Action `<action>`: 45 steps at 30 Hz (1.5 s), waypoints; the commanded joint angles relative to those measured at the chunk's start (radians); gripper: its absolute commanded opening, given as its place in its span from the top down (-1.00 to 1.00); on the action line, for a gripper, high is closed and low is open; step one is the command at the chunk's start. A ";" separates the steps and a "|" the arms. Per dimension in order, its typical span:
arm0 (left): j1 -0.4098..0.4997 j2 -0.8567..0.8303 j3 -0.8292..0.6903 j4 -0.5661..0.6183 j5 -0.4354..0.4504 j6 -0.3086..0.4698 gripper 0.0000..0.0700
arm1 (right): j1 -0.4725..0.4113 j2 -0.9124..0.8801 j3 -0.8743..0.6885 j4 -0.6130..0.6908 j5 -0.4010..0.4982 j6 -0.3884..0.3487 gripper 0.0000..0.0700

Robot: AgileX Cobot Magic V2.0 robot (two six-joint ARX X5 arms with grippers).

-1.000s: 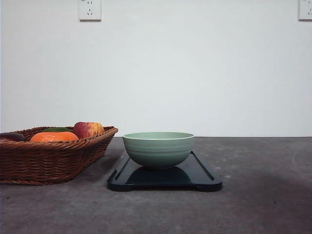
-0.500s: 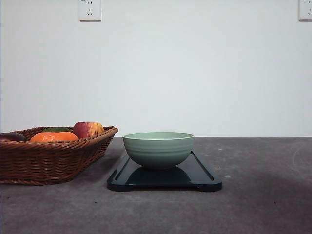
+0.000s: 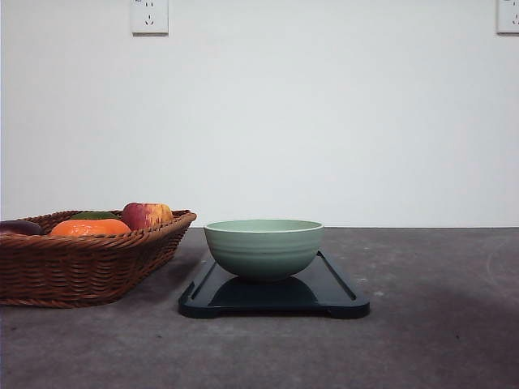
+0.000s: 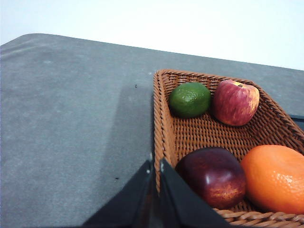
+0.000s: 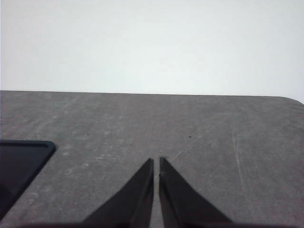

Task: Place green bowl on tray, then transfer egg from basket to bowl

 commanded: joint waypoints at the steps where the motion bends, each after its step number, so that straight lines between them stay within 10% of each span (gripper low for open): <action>1: 0.000 -0.001 -0.018 -0.008 -0.002 -0.007 0.95 | 0.000 0.001 -0.005 0.011 0.001 0.011 0.96; 45: 0.000 -0.001 -0.018 -0.008 -0.002 -0.007 0.95 | 0.000 0.001 -0.005 0.011 0.000 0.011 0.96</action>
